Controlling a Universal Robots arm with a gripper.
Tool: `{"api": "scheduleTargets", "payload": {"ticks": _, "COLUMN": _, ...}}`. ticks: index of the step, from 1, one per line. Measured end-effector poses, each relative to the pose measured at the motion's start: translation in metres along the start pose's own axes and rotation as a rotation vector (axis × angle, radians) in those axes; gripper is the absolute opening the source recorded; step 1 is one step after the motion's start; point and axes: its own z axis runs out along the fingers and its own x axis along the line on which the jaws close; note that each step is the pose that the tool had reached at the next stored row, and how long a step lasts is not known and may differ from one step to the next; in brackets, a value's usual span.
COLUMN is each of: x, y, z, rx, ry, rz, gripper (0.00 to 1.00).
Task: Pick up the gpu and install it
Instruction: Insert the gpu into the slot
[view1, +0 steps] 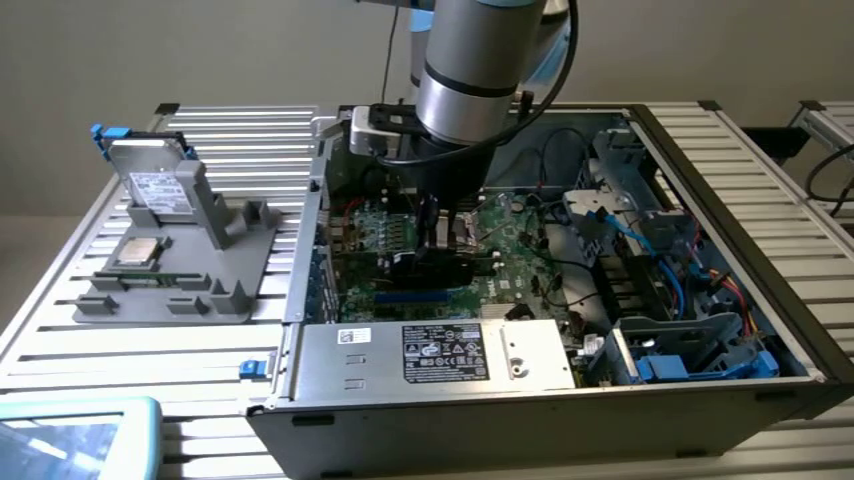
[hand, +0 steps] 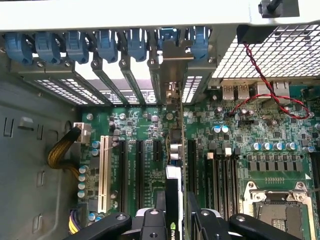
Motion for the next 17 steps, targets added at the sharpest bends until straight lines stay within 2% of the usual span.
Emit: {"api": "scheduleTargets", "payload": {"ticks": 17, "x": 0.0004, "y": -0.0002, "z": 0.0009, "rx": 0.0011, "ry": 0.0003, "rz": 0.0, "gripper": 0.27}}
